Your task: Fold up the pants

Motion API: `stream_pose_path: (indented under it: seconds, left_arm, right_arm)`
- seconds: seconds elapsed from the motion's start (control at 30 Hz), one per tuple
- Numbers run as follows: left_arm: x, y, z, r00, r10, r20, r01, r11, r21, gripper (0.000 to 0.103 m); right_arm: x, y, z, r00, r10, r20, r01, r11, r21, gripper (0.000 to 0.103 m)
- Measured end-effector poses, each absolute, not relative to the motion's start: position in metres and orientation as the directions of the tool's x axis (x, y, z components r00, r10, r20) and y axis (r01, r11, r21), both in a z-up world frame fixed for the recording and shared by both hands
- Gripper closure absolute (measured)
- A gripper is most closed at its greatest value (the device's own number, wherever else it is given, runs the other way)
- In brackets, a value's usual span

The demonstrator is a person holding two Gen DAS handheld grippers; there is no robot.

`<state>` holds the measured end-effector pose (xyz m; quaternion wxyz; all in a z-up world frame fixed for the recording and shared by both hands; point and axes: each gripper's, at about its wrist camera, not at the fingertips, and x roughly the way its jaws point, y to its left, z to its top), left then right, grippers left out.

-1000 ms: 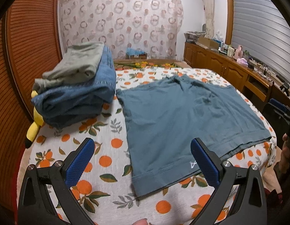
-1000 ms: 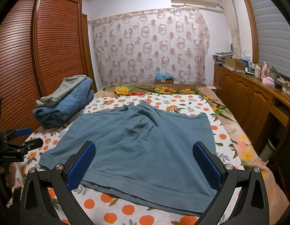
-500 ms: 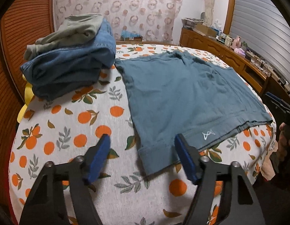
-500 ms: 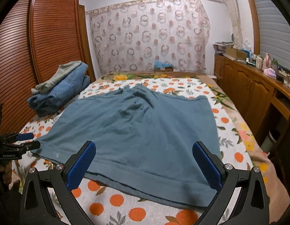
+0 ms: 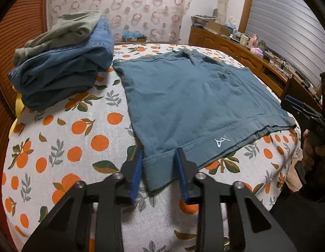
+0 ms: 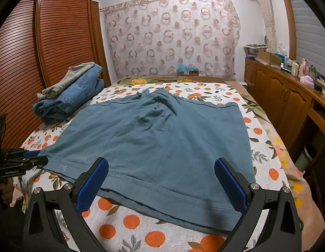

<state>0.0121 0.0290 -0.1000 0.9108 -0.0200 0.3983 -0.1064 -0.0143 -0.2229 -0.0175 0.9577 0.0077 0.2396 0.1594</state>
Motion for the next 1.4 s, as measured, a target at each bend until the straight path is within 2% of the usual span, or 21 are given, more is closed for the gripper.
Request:
stream_pose_path:
  seconds: [0.07,0.13,0.27,0.33,0.6,0.7,1.1,1.4]
  left_arm:
    - [0.013,0.03,-0.097,0.664,-0.211,-0.717,0.181,0.976,-0.12,0.09]
    - [0.013,0.03,-0.089,0.678,-0.236,-0.696,0.193,0.971,-0.141,0.092]
    - [0.015,0.024,-0.074,0.696,-0.249,-0.674,0.217,0.967,-0.133,0.092]
    - [0.018,0.018,-0.067,0.7,-0.263,-0.664,0.236,0.963,-0.132,0.093]
    - [0.036,-0.023,-0.04,0.697,-0.33,-0.636,0.348,0.932,-0.101,0.093]
    - [0.047,-0.038,-0.032,0.686,-0.356,-0.634,0.381,0.919,-0.103,0.093]
    - [0.076,-0.102,-0.006,0.648,-0.436,-0.624,0.501,0.862,-0.082,0.093]
    - [0.09,-0.144,-0.004,0.608,-0.466,-0.642,0.559,0.826,-0.07,0.093]
  right_arm:
    - [-0.015,-0.224,-0.019,0.833,0.313,-0.457,-0.305,0.948,0.092,0.003]
    - [-0.011,-0.226,-0.02,0.832,0.315,-0.457,-0.307,0.947,0.095,0.004]
    - [-0.008,-0.229,-0.02,0.83,0.322,-0.456,-0.311,0.945,0.1,0.011]
    - [-0.007,-0.231,-0.02,0.827,0.328,-0.457,-0.317,0.943,0.102,0.017]
    - [-0.004,-0.232,-0.019,0.822,0.323,-0.47,-0.319,0.943,0.089,0.055]
    - [-0.003,-0.232,-0.018,0.822,0.318,-0.473,-0.314,0.945,0.089,0.061]
    - [-0.014,-0.25,-0.016,0.83,0.316,-0.46,-0.306,0.947,0.099,0.074]
    - [-0.018,-0.256,-0.015,0.838,0.303,-0.454,-0.286,0.952,0.106,0.075]
